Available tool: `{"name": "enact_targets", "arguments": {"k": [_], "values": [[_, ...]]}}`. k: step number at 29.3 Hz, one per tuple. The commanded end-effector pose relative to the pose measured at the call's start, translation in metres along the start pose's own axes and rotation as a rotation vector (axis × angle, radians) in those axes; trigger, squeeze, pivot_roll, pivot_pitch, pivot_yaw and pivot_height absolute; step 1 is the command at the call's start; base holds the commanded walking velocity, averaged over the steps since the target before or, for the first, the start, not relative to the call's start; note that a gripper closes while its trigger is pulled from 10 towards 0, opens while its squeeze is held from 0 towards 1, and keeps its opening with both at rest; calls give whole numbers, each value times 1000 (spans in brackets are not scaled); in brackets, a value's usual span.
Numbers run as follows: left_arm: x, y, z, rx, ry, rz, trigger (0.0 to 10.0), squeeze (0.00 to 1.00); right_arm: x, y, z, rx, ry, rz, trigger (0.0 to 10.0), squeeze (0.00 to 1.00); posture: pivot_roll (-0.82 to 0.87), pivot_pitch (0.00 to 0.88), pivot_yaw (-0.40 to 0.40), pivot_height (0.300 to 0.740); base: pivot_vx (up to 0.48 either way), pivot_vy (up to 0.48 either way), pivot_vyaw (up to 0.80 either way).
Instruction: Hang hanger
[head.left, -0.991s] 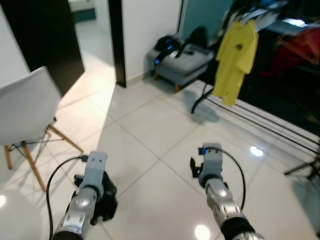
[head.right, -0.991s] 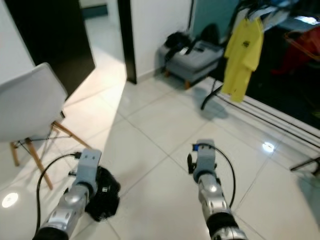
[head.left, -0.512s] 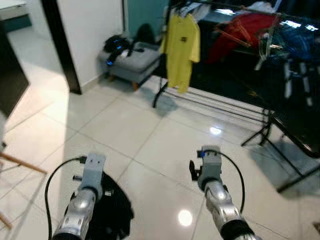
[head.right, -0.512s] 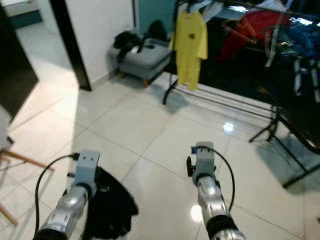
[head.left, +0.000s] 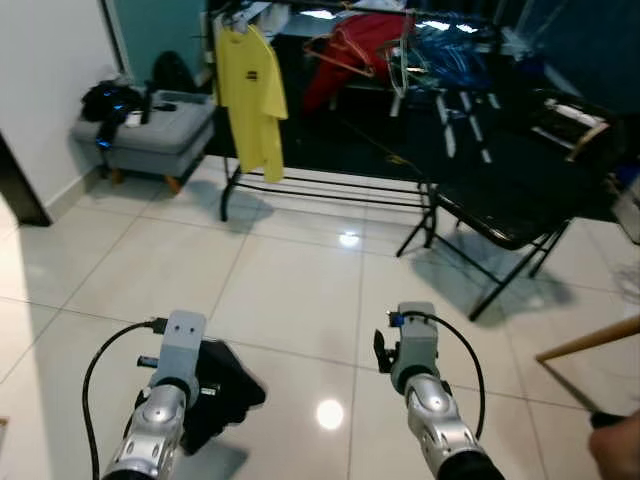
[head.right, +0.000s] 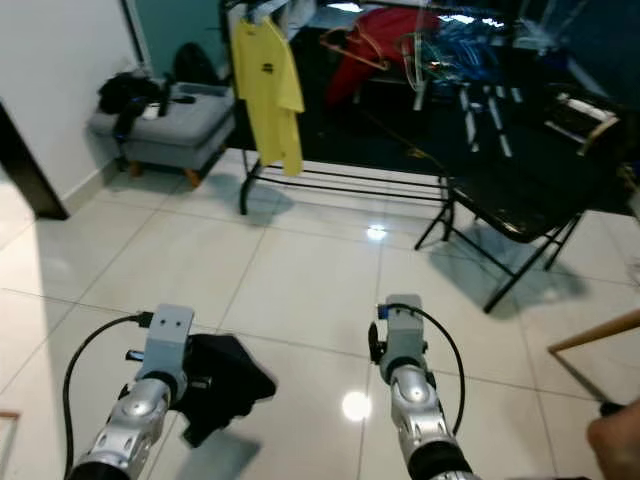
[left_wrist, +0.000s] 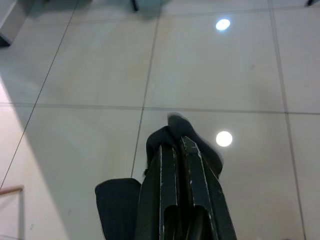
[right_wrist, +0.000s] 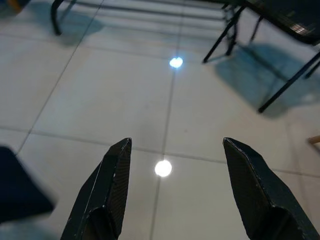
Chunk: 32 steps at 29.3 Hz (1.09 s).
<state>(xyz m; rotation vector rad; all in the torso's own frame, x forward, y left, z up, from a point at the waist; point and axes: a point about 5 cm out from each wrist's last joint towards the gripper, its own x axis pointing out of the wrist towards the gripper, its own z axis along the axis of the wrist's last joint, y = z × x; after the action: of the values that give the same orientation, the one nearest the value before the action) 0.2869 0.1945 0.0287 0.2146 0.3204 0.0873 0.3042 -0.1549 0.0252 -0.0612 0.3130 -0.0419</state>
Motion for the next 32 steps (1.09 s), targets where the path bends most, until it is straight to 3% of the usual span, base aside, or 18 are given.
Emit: {"name": "enact_targets", "arguments": {"k": [1, 11, 32], "values": [[-2, 1, 2, -19, -35, -4, 10000, 0, -1, 9, 0, 2, -14, 34, 10000, 0, 18, 63, -34, 740, 0, 0, 0], [-1, -4, 7, -42, -70, -39, 10000, 0, 0, 17, 7, 20, -48, 68, 10000, 0, 12, 62, -29, 740, 0, 0, 0], [-1, -5, 11, -47, -101, -61, 10000, 0, 1, 16, 10, 2, -62, 71, 10000, 0, 10, 79, -20, 740, 350, 0, 0]]}}
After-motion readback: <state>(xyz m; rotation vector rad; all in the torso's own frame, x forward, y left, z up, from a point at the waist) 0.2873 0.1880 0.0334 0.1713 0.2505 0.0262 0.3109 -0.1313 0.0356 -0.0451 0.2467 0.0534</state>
